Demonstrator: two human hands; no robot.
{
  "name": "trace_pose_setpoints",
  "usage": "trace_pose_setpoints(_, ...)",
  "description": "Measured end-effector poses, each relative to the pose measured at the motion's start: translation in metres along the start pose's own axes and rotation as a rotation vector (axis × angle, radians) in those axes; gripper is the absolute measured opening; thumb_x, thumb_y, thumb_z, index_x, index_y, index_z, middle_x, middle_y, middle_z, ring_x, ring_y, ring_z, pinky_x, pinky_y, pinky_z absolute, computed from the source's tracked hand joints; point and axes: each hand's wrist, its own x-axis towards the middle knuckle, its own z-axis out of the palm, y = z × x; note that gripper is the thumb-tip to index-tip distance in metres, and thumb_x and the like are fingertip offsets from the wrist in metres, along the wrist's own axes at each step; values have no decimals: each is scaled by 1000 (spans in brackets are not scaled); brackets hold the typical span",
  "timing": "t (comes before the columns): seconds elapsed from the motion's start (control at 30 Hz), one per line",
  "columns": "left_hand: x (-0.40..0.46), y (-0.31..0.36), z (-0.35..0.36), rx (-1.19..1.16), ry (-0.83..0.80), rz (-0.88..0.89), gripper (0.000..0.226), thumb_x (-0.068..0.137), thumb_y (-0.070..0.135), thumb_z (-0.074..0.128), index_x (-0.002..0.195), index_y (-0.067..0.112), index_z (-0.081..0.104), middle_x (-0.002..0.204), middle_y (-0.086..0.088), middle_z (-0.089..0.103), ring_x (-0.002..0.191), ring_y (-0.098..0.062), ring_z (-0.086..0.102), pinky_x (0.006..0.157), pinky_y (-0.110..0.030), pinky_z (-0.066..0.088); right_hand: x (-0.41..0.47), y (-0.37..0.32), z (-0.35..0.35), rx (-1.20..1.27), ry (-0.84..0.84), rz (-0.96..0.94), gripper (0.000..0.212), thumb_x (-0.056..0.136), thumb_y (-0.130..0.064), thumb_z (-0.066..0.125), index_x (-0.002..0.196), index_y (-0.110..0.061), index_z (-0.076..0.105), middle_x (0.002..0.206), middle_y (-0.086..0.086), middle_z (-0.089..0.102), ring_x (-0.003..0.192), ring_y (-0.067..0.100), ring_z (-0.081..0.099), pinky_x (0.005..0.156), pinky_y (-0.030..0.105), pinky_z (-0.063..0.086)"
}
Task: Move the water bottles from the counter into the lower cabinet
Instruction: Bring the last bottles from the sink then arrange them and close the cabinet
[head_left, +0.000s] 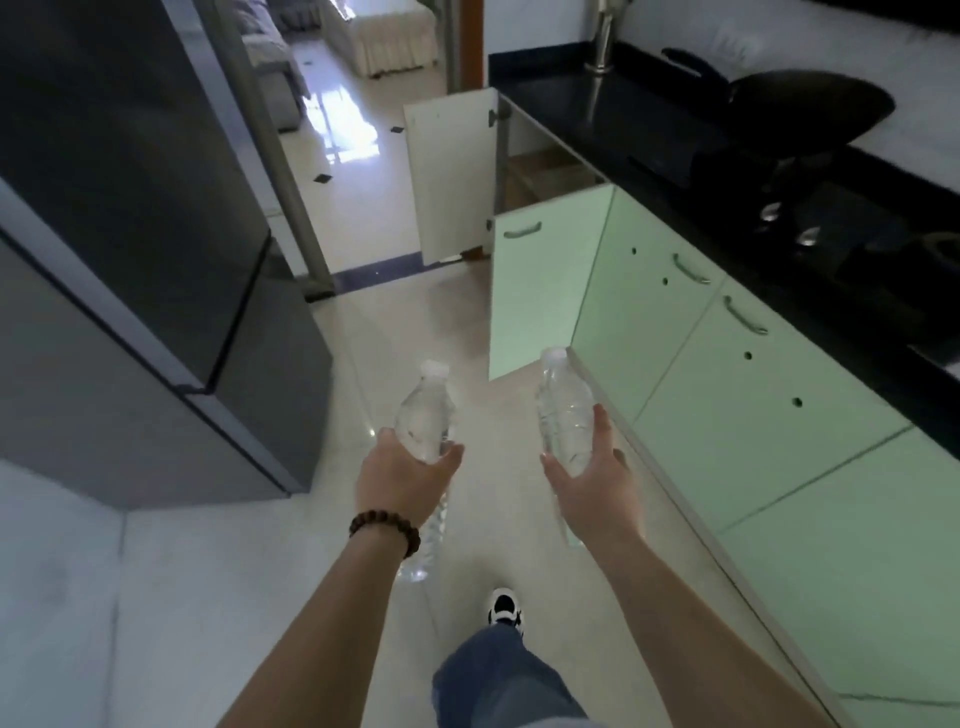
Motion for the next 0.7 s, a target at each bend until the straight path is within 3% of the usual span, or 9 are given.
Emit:
trace_pose_setpoints(0.17, 112, 56, -18, 24, 34, -7, 67, 74, 55, 72, 116, 8, 48, 97, -4, 60, 85, -23, 61, 67, -29, 49, 112, -78, 14, 43, 14, -80, 83, 85, -54, 55, 149, -35, 7, 115, 13, 57, 96, 32, 60, 69, 30, 38)
trace_pose_setpoints(0.3, 189, 77, -28, 8, 78, -42, 62, 73, 55, 72, 106, 9, 48, 88, -2, 60, 76, -20, 60, 61, -28, 47, 185, -139, 34, 44, 3, -148, 83, 84, -56, 55, 149, -35, 8, 115, 13, 58, 98, 31, 60, 71, 33, 42)
trace_pose_setpoints(0.47, 295, 86, -39, -30, 95, -63, 54, 75, 51, 73, 101, 11, 46, 85, 0, 58, 66, -5, 51, 48, -20, 36, 264, -205, 80, 52, 5, -230, 84, 83, -60, 53, 148, -35, 7, 117, 7, 57, 98, 23, 59, 77, 37, 53)
trace_pose_setpoints(0.7, 489, 103, -53, 35, -13, 4, 60, 70, 62, 71, 100, 15, 47, 87, 1, 57, 77, -17, 58, 66, -31, 50, 393, -299, 161, 33, 45, -170, 84, 82, -63, 53, 147, -35, 9, 127, 4, 54, 103, 22, 61, 80, 38, 57)
